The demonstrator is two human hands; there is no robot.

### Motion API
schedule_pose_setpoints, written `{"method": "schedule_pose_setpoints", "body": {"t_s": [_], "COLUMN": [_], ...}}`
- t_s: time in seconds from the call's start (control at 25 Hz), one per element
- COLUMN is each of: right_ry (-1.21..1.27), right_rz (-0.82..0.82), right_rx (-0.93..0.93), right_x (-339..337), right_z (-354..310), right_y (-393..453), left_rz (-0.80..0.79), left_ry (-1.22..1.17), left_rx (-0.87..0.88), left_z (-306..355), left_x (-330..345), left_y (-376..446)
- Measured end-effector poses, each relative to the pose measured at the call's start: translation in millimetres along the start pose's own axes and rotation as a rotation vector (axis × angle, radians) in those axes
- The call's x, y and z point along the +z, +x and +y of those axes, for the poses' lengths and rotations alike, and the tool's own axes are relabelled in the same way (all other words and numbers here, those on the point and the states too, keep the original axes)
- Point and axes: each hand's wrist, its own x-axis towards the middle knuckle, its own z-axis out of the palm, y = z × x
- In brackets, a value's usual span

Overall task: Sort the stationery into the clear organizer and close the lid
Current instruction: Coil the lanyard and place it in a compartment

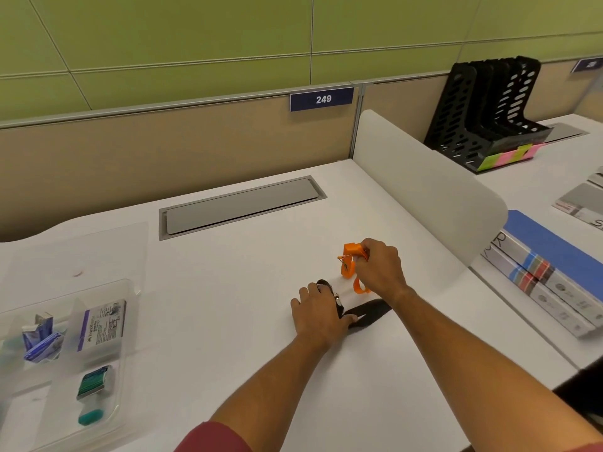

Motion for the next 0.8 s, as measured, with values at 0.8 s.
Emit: {"method": "schedule_pose_setpoints", "body": {"t_s": [0.8], "right_ry": [-0.023], "right_rz": [-0.044], "right_rx": [-0.192], "right_x": [43], "right_z": [-63], "right_y": [-10], "left_rz": [0.088], "left_ry": [-0.266], "left_rx": [-0.089], "left_z": [-97], "left_x": [-73], "left_y": [-16]}}
